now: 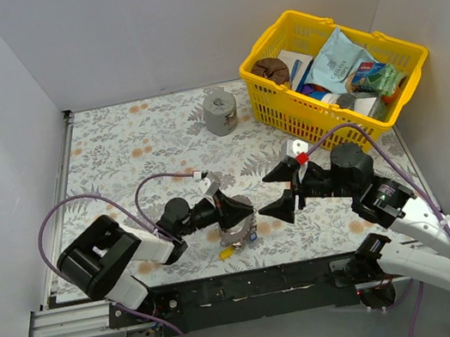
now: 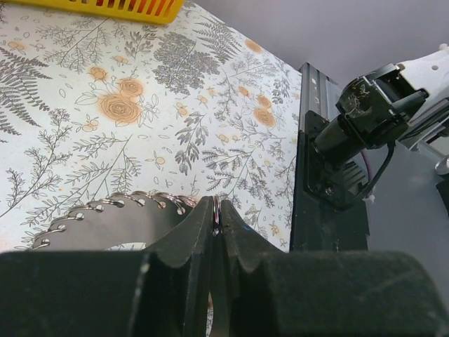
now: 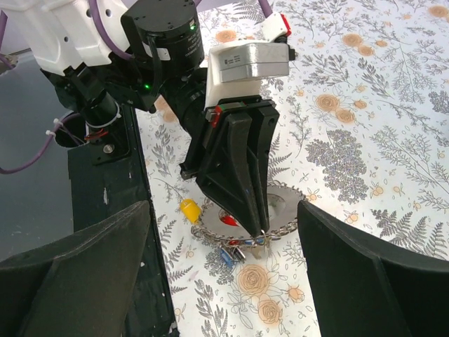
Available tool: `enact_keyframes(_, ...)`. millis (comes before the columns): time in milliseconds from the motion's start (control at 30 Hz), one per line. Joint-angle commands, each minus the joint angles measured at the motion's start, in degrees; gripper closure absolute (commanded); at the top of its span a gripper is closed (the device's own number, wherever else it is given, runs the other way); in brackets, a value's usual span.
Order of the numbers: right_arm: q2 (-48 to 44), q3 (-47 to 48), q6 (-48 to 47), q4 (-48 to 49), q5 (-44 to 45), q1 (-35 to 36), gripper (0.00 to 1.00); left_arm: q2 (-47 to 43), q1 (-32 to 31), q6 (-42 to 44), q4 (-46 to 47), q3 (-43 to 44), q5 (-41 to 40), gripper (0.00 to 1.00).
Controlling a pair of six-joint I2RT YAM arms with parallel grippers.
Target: Put the keys on the keyring
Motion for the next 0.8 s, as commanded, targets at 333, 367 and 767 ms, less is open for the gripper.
enact_keyframes(333,-1.48,-0.35,-0.58,0.75,0.7,-0.22,0.07,6.14,-0.03,-0.56,-2.17,6.65,-0.92,0.76)
enact_keyframes(367,-1.4,-0.26,-0.49,0.66,0.7,-0.13,0.07,6.23,-0.03,-0.65,-2.08,6.65,-1.01,0.73)
enact_keyframes(767,-1.31,-0.43,-0.49,1.01,0.79,-0.13,0.07,2.54,-0.03,0.58,-3.93,5.94,-1.98,0.02)
